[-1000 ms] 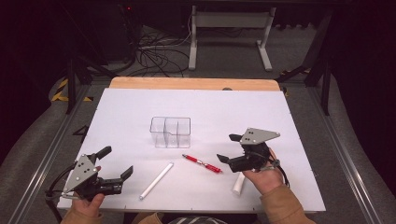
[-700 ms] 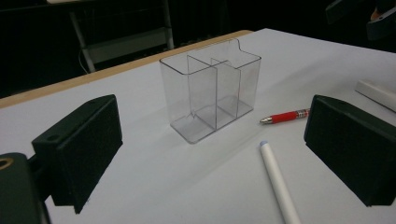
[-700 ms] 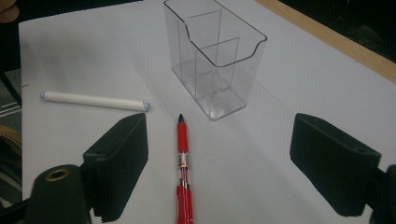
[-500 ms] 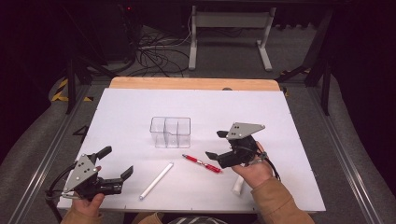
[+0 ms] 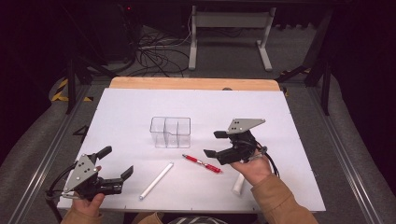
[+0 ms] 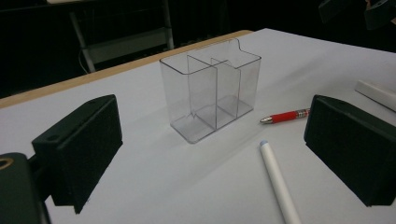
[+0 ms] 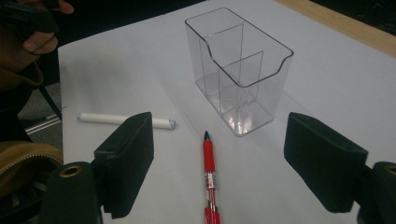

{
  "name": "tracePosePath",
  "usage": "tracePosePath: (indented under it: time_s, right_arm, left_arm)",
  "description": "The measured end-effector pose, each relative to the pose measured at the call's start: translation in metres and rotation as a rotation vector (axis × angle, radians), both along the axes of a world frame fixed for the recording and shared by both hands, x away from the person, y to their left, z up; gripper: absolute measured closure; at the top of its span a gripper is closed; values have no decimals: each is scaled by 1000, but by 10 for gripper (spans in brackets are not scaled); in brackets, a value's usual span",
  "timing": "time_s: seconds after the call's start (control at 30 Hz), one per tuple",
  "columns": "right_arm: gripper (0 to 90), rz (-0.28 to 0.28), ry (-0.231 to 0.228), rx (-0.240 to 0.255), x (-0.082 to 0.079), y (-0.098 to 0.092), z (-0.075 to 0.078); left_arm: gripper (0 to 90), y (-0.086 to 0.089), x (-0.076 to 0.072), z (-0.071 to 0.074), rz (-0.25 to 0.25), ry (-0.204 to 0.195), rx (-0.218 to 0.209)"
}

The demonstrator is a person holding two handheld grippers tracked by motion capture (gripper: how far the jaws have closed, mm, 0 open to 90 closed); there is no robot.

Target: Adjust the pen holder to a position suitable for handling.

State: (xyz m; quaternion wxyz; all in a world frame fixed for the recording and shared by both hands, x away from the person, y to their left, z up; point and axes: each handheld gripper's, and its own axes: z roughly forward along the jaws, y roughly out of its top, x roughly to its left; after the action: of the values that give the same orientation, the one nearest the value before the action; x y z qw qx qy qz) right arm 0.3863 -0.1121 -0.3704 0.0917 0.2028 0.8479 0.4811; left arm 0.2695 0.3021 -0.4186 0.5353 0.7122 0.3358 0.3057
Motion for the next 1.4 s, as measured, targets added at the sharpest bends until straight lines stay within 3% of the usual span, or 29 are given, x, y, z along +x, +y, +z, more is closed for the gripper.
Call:
tracePosePath:
  time_s: [0.1,0.13,0.23,0.3,0.5,1.17,1.4]
  right_arm:
    - [264,-8,13,-28,2,3,0]
    - [284,-12,23,-75,4,8,-1]
    - [303,-9,39,-116,6,14,-3]
    - [325,-4,43,-196,8,23,-8]
    - [365,20,55,-308,12,40,-20]
    - [528,40,153,-493,24,69,-46]
    - [562,31,184,-532,27,75,-52]
  left_arm:
    - [51,0,0,0,0,0,0]
    - [50,0,0,0,1,0,0]
    - [50,0,0,0,3,-2,-2]
    - [51,0,0,0,2,-2,-1]
    - [51,0,0,0,3,-2,-1]
    - [54,1,1,0,-1,4,-5]
    - [55,1,1,-1,5,3,-7]
